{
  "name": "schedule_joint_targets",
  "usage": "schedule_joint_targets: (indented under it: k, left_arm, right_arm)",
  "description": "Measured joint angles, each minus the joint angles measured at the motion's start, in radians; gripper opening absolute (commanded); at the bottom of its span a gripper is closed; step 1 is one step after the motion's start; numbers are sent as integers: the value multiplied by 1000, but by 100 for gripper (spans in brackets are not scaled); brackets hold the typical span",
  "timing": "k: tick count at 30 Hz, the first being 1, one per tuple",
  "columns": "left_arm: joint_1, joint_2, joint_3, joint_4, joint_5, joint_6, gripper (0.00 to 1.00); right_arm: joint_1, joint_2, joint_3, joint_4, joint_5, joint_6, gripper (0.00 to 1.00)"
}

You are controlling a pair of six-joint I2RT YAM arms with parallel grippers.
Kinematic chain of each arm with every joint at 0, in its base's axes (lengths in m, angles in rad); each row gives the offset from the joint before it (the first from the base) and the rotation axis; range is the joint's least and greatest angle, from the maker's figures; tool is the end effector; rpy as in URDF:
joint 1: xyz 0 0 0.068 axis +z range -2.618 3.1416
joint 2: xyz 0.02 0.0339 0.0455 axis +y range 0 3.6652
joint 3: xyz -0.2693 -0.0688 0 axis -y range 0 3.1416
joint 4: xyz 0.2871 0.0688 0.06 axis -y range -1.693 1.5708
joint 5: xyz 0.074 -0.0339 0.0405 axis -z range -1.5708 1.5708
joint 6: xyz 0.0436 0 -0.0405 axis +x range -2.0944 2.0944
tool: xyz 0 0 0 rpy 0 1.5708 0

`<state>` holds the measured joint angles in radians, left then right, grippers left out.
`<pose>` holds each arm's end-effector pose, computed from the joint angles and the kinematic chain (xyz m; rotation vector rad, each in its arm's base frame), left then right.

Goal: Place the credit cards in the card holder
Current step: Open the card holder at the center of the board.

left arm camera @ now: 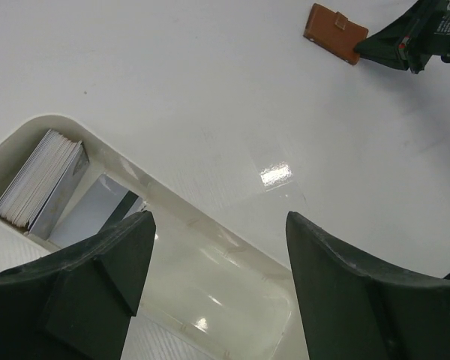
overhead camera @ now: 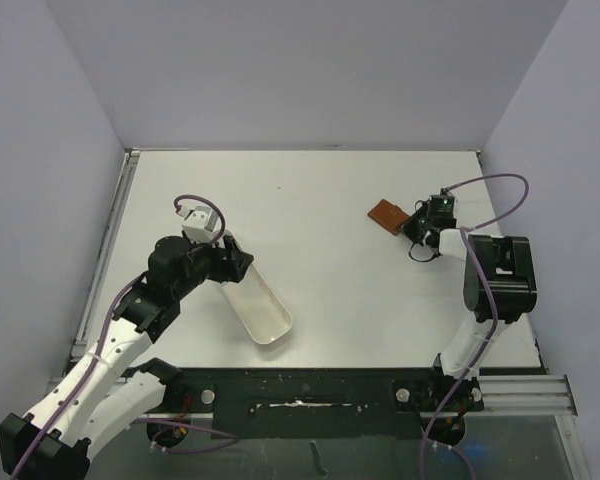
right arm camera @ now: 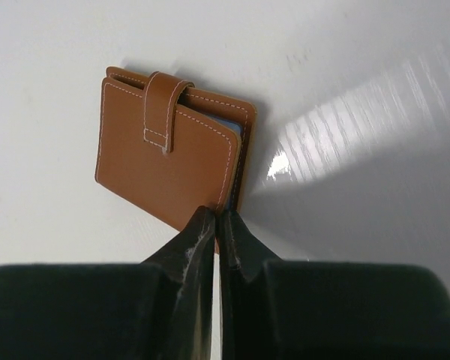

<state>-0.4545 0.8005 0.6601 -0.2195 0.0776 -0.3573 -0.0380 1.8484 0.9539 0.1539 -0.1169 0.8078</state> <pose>0.2097 -0.1062 0.2846 0.1492 1.9736 -0.6113 0.4068 -0.0104 0.1070 0.9141 2.1796 0.5191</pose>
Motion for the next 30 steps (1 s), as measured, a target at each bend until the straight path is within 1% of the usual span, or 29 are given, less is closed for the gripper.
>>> schedule_joint_targets:
  k: [6, 11, 15, 19, 24, 30]
  left_arm:
    - [-87, 24, 2, 69, 16, 92, 68]
    - [-143, 127, 37, 141, 66, 190, 68]
    - [-200, 200, 89, 195, 95, 311, 70]
    - [-285, 257, 138, 240, 102, 477, 74]
    - [-422, 348, 146, 297, 49, 694, 74]
    - [-559, 490, 141, 372, -72, 870, 74]
  right_arm:
    - [13, -124, -129, -7, -19, -31, 0]
    - [66, -228, -185, -43, -37, -40, 0]
    - [131, -309, -197, -90, -47, -45, 0]
    - [194, -401, -205, -137, -53, -49, 0]
    - [245, -562, -248, -185, -85, -35, 0]
    - [271, -747, -290, -232, -135, 16, 0]
